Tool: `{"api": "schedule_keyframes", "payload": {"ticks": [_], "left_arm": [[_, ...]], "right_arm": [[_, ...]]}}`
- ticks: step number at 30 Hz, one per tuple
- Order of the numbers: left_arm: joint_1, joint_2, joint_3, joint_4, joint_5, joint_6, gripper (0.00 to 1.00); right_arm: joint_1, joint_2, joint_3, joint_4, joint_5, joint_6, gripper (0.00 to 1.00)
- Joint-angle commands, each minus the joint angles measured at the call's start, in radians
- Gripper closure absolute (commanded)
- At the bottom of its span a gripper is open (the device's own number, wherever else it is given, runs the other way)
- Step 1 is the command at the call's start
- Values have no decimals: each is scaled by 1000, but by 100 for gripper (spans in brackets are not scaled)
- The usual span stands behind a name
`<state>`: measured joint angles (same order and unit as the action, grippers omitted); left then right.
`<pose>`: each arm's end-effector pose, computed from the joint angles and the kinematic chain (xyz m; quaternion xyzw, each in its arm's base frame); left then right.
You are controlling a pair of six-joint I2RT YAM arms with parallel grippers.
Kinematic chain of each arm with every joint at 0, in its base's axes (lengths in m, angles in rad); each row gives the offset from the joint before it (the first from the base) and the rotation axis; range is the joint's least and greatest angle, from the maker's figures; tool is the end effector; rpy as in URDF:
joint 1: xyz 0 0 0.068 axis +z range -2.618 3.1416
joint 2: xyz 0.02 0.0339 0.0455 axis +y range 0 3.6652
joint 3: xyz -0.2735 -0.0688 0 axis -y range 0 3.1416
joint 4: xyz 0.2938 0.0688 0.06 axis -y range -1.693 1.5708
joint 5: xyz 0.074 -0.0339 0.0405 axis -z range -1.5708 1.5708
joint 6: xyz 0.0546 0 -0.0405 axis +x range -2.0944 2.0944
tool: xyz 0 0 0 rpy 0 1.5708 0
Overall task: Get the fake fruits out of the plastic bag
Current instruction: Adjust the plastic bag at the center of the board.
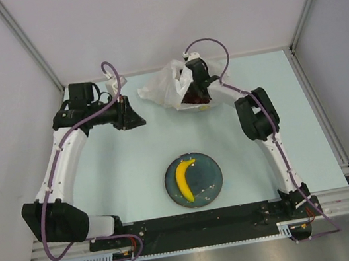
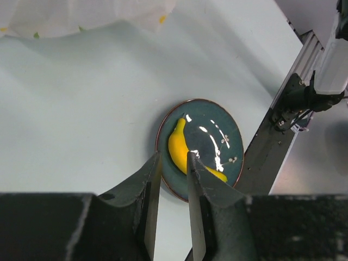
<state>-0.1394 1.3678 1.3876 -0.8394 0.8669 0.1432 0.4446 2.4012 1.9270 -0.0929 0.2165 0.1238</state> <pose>0.3230 -0.0874 0.3673 0.2714 0.8141 -0.3901 0.3336 0.5630 0.2552 0.1488 -0.0879 0.8687 0.0432 0.4856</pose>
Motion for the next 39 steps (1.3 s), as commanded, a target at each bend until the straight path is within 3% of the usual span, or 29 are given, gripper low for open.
{"api": "schedule_keyframes", "payload": {"ticks": [1, 5, 12, 14, 24, 33, 39], "left_arm": [[-5, 1, 48, -23, -25, 44, 70], [-5, -7, 41, -21, -35, 47, 70], [-3, -12, 34, -3, -36, 44, 70], [-3, -13, 33, 0, -35, 44, 70], [-5, -39, 13, 39, -17, 19, 69], [-5, -33, 33, 89, 67, -45, 42], [-23, -18, 37, 114, 129, -89, 37]], "right_arm": [[-33, 131, 188, -137, -35, 42, 42], [-41, 222, 357, -243, -40, 28, 55], [-47, 188, 310, -173, -51, -50, 94], [-52, 156, 282, -150, -88, -67, 99], [-52, -28, 218, -172, -176, -49, 100], [-60, -175, 83, -246, -206, 60, 100], [-60, -234, 64, -313, -243, 146, 100]]}}
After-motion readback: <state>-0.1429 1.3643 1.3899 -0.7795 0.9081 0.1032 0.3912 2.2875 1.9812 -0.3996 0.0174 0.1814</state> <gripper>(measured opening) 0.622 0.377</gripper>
